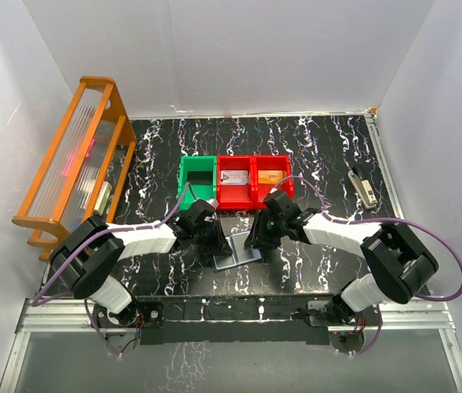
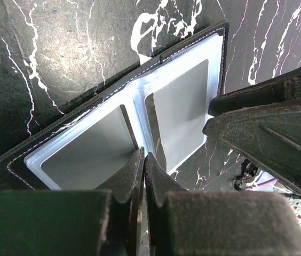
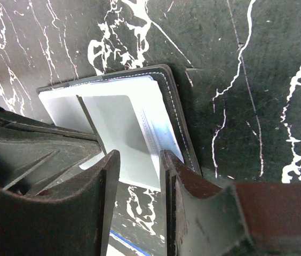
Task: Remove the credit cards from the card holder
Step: Remove the credit card from the card holder.
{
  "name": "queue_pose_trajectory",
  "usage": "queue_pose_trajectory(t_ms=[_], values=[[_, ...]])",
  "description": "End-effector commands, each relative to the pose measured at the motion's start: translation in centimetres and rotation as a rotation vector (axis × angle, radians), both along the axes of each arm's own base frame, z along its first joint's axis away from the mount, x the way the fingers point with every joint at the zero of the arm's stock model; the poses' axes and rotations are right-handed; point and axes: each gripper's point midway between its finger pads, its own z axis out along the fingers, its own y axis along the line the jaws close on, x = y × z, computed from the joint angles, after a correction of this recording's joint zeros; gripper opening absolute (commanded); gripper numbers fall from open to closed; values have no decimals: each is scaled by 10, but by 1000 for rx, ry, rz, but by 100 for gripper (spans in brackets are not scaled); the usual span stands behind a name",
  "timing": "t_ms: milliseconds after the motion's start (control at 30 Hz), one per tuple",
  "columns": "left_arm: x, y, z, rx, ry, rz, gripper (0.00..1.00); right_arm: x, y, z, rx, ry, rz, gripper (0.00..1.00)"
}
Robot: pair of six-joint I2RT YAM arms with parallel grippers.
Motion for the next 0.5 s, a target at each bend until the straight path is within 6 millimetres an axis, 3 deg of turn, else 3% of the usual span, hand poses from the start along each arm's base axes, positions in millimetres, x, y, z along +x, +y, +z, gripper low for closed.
queue_pose_trajectory(t_ms=[0, 67, 300, 400, 467], values=[[-3, -4, 5, -13, -7, -30, 0, -4, -9, -10, -54, -1, 46, 34], [-1, -7, 6, -20, -4, -31, 0, -6, -7, -13, -45, 15, 64, 33], [1, -7, 12, -60, -26, 8, 40, -3, -9, -7, -59, -11, 62, 26], [0, -7, 9, -59, -16, 6, 41, 0, -7, -2, -55, -21, 71, 23], [-1, -7, 7, -57, -4, 11, 41, 1, -7, 0, -59, -24, 72, 27]])
